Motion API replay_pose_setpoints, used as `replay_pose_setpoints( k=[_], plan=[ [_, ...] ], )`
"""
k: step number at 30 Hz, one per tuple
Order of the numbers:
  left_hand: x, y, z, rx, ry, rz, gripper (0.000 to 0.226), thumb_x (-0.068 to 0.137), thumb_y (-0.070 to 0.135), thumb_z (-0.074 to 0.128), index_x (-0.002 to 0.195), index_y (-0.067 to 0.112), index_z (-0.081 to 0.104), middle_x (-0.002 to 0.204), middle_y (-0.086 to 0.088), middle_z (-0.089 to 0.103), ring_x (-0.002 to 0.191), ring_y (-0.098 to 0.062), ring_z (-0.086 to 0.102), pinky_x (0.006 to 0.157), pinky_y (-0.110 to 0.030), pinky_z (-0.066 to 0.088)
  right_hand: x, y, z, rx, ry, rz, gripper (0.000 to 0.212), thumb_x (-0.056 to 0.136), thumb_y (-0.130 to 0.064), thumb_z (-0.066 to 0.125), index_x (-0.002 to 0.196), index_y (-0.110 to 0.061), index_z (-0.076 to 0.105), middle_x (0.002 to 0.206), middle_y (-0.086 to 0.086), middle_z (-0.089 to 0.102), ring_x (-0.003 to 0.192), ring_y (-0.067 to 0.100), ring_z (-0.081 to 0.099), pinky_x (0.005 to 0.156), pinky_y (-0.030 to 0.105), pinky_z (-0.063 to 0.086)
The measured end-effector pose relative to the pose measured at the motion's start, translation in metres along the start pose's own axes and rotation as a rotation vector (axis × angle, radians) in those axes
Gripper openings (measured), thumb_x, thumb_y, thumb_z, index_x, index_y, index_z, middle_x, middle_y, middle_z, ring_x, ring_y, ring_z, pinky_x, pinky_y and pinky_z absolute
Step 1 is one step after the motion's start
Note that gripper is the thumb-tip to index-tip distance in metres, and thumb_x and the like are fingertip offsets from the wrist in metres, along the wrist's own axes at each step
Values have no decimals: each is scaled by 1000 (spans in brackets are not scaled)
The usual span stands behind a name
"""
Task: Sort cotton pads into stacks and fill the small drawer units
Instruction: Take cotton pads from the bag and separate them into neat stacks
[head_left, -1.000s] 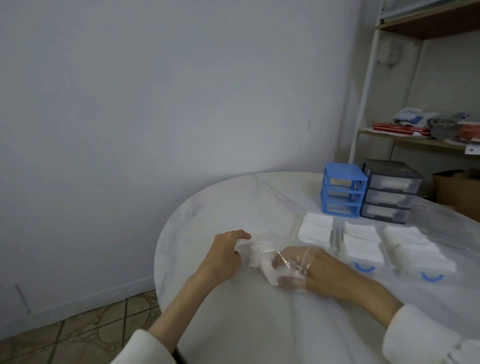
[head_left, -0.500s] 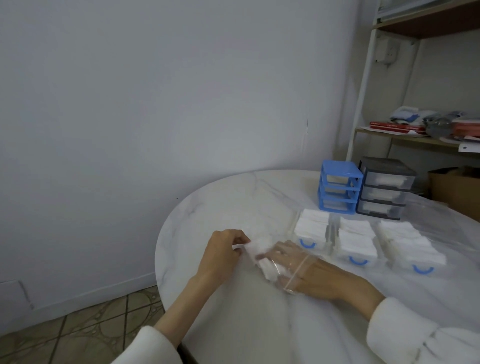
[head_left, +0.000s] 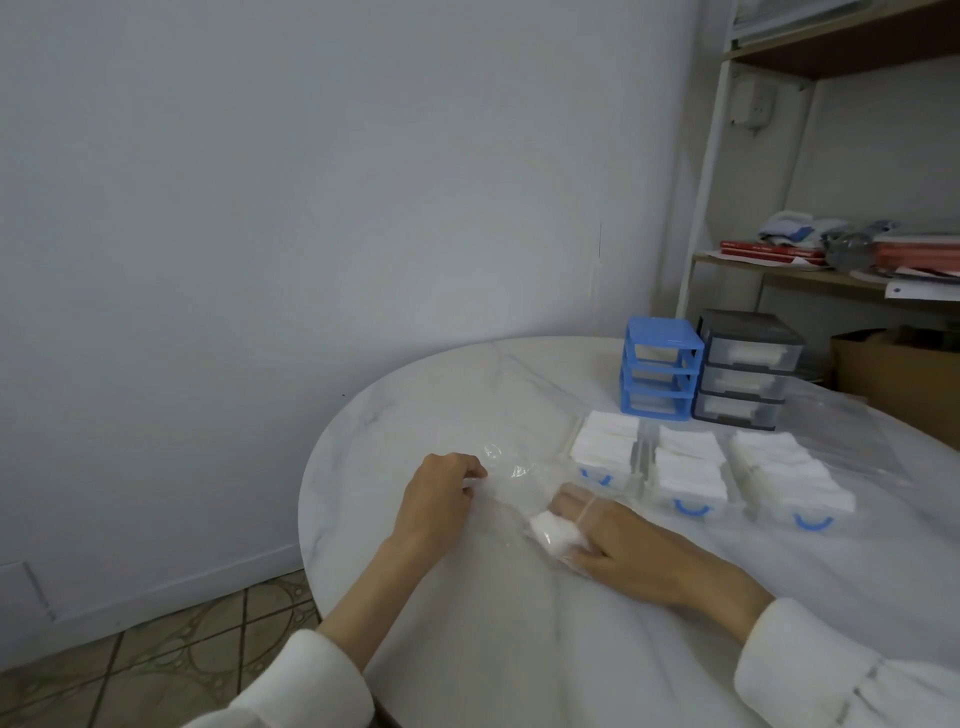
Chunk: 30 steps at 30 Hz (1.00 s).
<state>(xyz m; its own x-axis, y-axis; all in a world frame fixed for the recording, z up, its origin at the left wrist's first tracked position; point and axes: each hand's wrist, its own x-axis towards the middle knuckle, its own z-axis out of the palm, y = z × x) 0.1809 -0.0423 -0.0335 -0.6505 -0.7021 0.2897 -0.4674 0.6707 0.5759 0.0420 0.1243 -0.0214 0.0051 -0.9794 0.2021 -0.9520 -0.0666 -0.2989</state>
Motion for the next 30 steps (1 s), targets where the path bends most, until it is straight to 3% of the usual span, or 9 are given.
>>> replay_pose_setpoints(
  k=[3,7,11,14,18,20,23,27,30],
  plan=[
    [-4,7,2,79,23,-11,41,85,-5,42,116,13,64,114,-5,64,100,-20,61,83,-25,47,-17,5,1,-30,66,-6,12,86,-26,44,95,-19,48,93,-20,39,88,-6,40,78,13,33],
    [-15,24,3,260,14,3,33,80,-4,40,95,24,49,105,-8,62,87,-24,54,81,-32,45,-40,17,-2,-79,96,16,17,86,-27,44,101,-20,51,101,-15,42,91,-2,40,80,18,37],
    [-22,38,3,383,37,30,30,81,-2,45,106,13,49,107,-4,58,94,-23,56,69,-25,37,-61,22,-13,-73,110,51,18,83,-28,43,98,-26,51,99,-19,44,91,-1,43,76,18,36],
    [-27,50,6,387,77,46,40,78,-9,44,112,12,45,111,-3,54,99,-22,55,69,-23,32,-73,30,-20,-32,139,74,21,77,-31,45,97,-32,52,97,-23,45,94,-2,44,80,18,36],
    [-34,70,13,284,151,140,60,68,-19,42,121,9,47,121,-6,53,110,-24,53,84,-28,41,-87,32,-30,-1,127,127,53,67,-65,56,115,-49,38,123,-35,33,119,-14,27,101,8,19],
    [-35,82,15,240,122,176,63,69,-17,40,125,10,44,125,-4,52,111,-22,51,87,-29,43,-92,32,-35,46,125,169,68,59,-82,54,118,-53,36,125,-43,24,122,-22,16,100,0,10],
    [-35,97,20,146,77,226,60,73,-15,37,126,12,46,125,-2,54,106,-21,54,83,-28,43,-99,35,-41,110,142,231,77,52,-91,49,121,-57,38,122,-53,19,120,-27,14,95,-3,16],
    [-34,108,29,51,45,278,54,81,-11,34,126,14,51,130,2,56,112,-20,54,82,-21,37,-104,34,-46,206,209,261,70,60,-84,53,120,-49,48,121,-47,33,119,-23,29,92,-1,25],
    [-31,112,31,27,26,286,48,84,-8,33,121,13,55,122,-2,61,107,-22,57,87,-29,44,-103,36,-46,318,379,304,33,79,-50,65,108,-34,61,110,-28,55,109,-10,48,86,2,34]
  ],
)
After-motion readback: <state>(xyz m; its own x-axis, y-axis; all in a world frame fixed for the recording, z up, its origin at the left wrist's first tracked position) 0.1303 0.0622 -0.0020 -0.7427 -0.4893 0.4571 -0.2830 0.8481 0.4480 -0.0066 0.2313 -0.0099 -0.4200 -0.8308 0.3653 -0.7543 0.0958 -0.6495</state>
